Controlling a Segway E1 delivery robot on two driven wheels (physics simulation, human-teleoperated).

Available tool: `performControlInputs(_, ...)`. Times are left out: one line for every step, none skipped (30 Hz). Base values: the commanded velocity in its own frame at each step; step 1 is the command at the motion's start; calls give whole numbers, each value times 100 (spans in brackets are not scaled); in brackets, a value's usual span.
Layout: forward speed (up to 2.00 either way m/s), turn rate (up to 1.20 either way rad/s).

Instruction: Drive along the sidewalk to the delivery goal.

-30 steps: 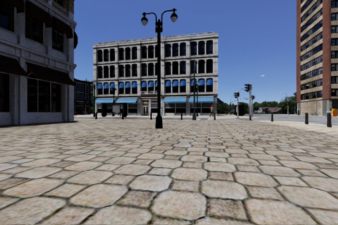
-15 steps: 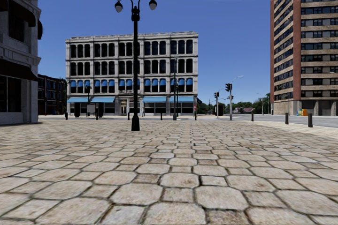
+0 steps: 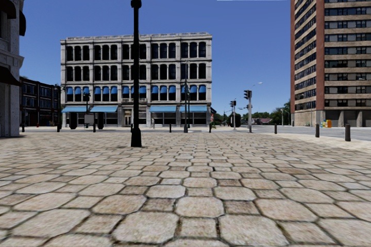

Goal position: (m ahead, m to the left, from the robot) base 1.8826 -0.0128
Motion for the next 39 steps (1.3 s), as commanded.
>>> performControlInputs(200,0)
performControlInputs(200,0)
performControlInputs(200,0)
performControlInputs(200,0)
performControlInputs(200,0)
performControlInputs(200,0)
performControlInputs(200,0)
performControlInputs(200,0)
performControlInputs(200,0)
performControlInputs(200,0)
performControlInputs(200,0)
performControlInputs(200,0)
performControlInputs(200,0)
performControlInputs(200,0)
performControlInputs(200,0)
performControlInputs(200,0)
performControlInputs(200,0)
performControlInputs(200,0)
performControlInputs(200,0)
performControlInputs(200,0)
performControlInputs(186,0)
performControlInputs(186,0)
performControlInputs(115,0)
performControlInputs(0,0)
performControlInputs(0,0)
performControlInputs(0,0)
performControlInputs(0,0)
performControlInputs(0,0)
performControlInputs(0,0)
performControlInputs(0,0)
performControlInputs(0,0)
performControlInputs(0,0)
performControlInputs(0,0)
performControlInputs(0,0)
performControlInputs(0,0)
performControlInputs(0,0)
performControlInputs(0,0)
performControlInputs(0,0)
performControlInputs(0,0)
